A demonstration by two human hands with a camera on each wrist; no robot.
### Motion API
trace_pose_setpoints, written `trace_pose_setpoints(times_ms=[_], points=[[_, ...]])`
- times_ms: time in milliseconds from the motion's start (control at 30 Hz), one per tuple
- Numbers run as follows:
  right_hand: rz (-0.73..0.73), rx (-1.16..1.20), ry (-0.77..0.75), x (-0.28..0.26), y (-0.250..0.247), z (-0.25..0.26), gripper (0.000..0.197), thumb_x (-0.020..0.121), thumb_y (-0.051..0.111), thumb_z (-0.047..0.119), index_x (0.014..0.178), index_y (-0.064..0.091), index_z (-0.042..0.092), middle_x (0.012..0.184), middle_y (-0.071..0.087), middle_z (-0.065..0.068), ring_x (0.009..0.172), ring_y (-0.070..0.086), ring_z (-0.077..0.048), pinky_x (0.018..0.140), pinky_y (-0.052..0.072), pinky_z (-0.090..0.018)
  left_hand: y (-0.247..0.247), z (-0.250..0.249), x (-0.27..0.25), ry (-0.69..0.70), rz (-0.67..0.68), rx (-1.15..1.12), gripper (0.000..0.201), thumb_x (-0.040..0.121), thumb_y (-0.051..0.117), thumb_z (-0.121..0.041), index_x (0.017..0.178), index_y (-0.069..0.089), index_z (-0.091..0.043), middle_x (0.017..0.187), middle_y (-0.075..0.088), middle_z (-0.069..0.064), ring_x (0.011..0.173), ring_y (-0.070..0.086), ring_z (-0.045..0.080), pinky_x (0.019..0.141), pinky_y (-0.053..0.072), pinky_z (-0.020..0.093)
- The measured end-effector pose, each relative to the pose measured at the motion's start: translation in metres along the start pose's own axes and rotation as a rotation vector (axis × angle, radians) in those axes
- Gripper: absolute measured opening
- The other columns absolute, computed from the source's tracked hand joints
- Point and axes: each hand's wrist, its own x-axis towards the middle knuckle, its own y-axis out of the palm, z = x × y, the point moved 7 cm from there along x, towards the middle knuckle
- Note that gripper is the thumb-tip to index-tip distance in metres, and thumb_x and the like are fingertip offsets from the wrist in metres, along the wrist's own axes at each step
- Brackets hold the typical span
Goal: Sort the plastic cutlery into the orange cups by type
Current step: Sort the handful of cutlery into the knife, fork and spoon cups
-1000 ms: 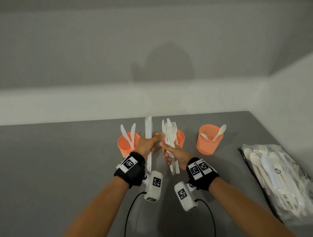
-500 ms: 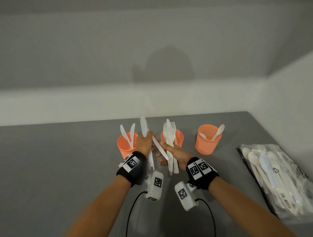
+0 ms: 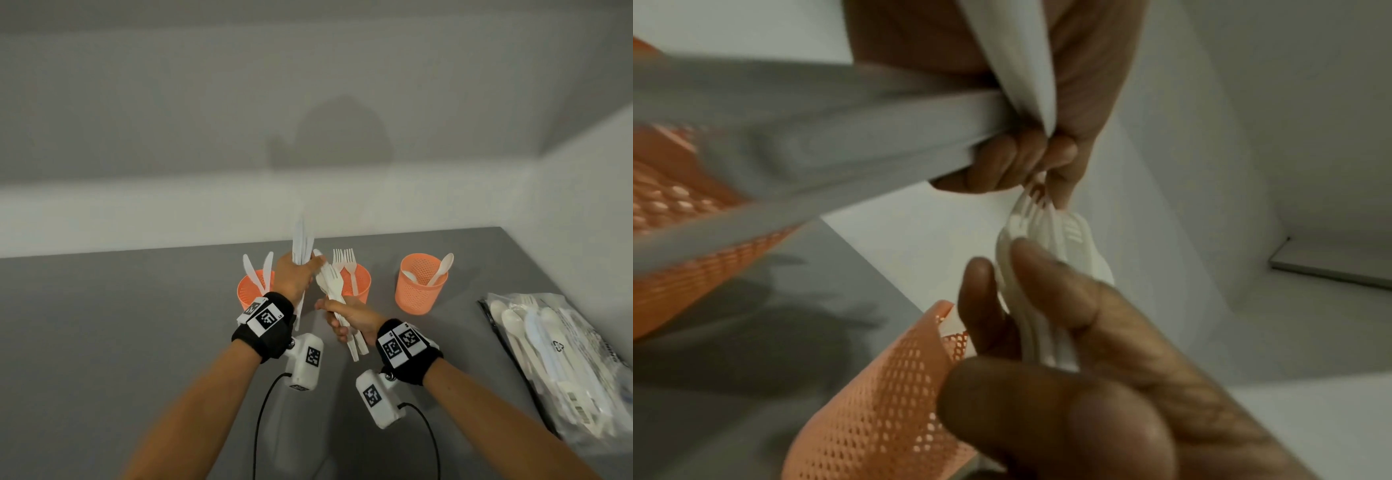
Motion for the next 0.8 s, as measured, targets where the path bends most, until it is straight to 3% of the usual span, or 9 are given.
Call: trace_pose_setpoints(times_ms=[200,333,400,500,600,667,800], points=[[-0.084,0.088,-0.131,0.003,-0.009,0.011,0.023,0.094,0.05,0.036,0.082,0.05,0.016,0.053,0.051,0.001,0.032,0.036,-0.005,0.035,0.033,-0.016,-0.026,0.006,0.008,-0.06,-0.21,-0.238,0.03,0.091,0.054,-0.017,0.062,0.047,-0.013,0.035,0.044,-0.005,0.032,0.041,0.007,0.046,0.039,0.023],[-0.087,0.063,-0.166,0.007,-0.005,0.013,0.024,0.095,0.048,0.034,0.084,0.052,0.013,0.054,0.052,0.001,0.03,0.034,-0.004,0.033,0.028,-0.014,-0.021,0.024,0.001,-0.152,-0.129,-0.289,0.027,0.086,0.063,-0.024,0.065,0.05,-0.014,0.043,0.043,-0.005,0.033,0.04,0.006,0.041,0.039,0.018],[-0.073,0.044,-0.169,0.01,0.0,0.013,0.023,0.095,0.047,0.034,0.089,0.053,0.013,0.055,0.053,0.001,0.031,0.036,-0.005,0.034,0.029,-0.014,-0.017,0.029,-0.003,-0.163,-0.095,-0.279,0.027,0.085,0.065,-0.021,0.065,0.05,-0.014,0.038,0.042,-0.008,0.031,0.038,0.004,0.037,0.036,0.016],[-0.078,-0.015,-0.163,0.011,0.002,0.012,0.022,0.096,0.047,0.036,0.092,0.054,0.015,0.061,0.06,-0.003,0.035,0.048,-0.008,0.036,0.036,-0.016,-0.022,0.027,-0.001,-0.161,-0.13,-0.263,0.027,0.089,0.061,-0.026,0.067,0.052,-0.013,0.047,0.047,-0.004,0.042,0.045,0.01,0.045,0.04,0.02],[-0.135,-0.076,-0.14,0.009,-0.003,0.008,0.024,0.095,0.048,0.034,0.085,0.052,0.013,0.066,0.059,-0.007,0.038,0.054,-0.009,0.039,0.044,-0.019,-0.044,0.019,0.014,-0.099,-0.258,-0.313,0.024,0.092,0.055,-0.031,0.078,0.054,-0.012,0.064,0.059,0.002,0.051,0.054,0.014,0.052,0.048,0.024],[-0.168,-0.119,-0.136,0.008,-0.01,0.006,0.029,0.095,0.048,0.035,0.074,0.048,0.014,0.059,0.049,-0.005,0.033,0.045,-0.007,0.037,0.038,-0.018,-0.063,0.008,0.023,0.001,-0.346,-0.346,0.019,0.091,0.057,-0.028,0.084,0.053,-0.012,0.059,0.059,0.005,0.046,0.056,0.012,0.051,0.051,0.024],[-0.16,-0.108,-0.098,0.008,-0.015,0.004,0.029,0.093,0.05,0.041,0.075,0.048,0.019,0.052,0.038,0.002,0.034,0.033,-0.005,0.036,0.03,-0.016,-0.086,-0.004,0.032,0.226,-0.451,-0.187,0.022,0.086,0.065,-0.023,0.089,0.049,-0.008,0.061,0.051,0.005,0.047,0.048,0.016,0.045,0.046,0.014]])
